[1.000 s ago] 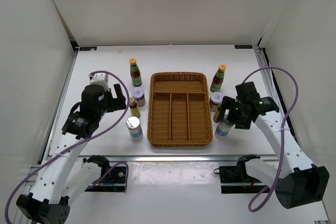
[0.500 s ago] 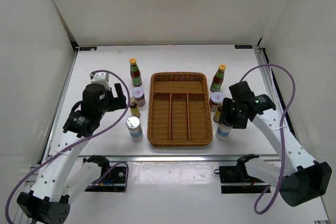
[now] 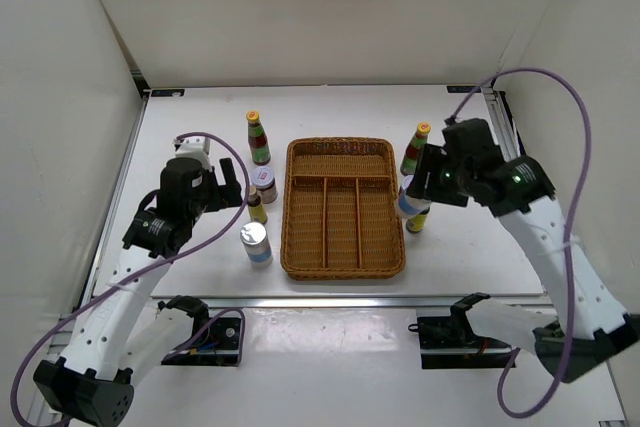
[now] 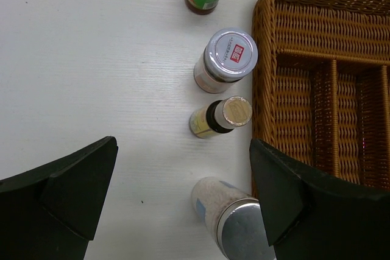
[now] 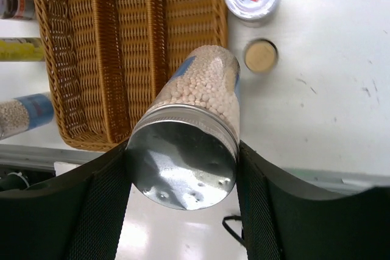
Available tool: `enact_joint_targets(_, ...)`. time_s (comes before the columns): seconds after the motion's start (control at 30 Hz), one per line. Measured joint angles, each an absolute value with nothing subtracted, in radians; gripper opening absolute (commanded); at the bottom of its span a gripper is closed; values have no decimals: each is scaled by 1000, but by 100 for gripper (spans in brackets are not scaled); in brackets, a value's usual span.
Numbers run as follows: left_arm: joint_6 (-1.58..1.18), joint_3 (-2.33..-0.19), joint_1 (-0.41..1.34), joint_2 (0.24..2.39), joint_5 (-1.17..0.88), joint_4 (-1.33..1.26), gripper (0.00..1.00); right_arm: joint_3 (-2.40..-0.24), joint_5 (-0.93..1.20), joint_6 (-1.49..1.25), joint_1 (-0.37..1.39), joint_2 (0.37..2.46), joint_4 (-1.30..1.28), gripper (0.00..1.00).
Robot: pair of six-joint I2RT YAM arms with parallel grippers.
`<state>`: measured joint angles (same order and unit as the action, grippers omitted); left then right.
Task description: Organize the condiment bottles
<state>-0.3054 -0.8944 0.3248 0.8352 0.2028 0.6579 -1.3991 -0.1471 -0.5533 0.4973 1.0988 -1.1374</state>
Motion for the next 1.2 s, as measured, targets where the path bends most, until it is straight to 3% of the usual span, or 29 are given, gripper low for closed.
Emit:
enact_joint_targets(0.3, -305, -894, 325, 842, 203, 658, 100, -1429, -118, -495, 574, 1442, -948, 1)
enact_joint_targets(0.6, -306, -894, 325, 868, 202, 658, 100, -1430, -150, -474, 584, 1607, -848, 1)
enact_joint_targets(0.63, -305, -894, 325, 869, 202, 657, 100, -1428, -154, -475, 584, 1616, -843, 5)
enact_joint_targets(0.67, -305, -894, 325, 870, 202, 657, 100, -1427, -157, -474, 584, 1622, -839, 24)
enact_joint_targets(0.73, -305, -894, 325, 877, 197, 657, 100, -1424, -159, -475, 584, 1633, -833, 46)
enact_joint_targets(0.77, -305, -894, 325, 883, 194, 657, 100, -1424, -158, -476, 584, 1637, -833, 46)
enact_joint_targets(0.8, -305, -894, 325, 889, 184, 657, 100, -1424, -158, -476, 584, 1641, -832, 63)
enact_joint_targets(0.87, -300, -894, 325, 901, 154, 657, 100, -1424, -158, -476, 584, 1641, -828, 88)
enact_joint_targets(0.9, -296, -894, 325, 904, 134, 657, 100, -1424, -158, -482, 584, 1640, -828, 93)
enact_joint_targets(0.97, -294, -893, 325, 905, 107, 657, 100, -1427, -161, -477, 587, 1635, -830, 100)
enact_joint_targets(1.2, -324, -891, 325, 943, 38, 673, 100, -1488, -193, -447, 641, 1481, -835, 100)
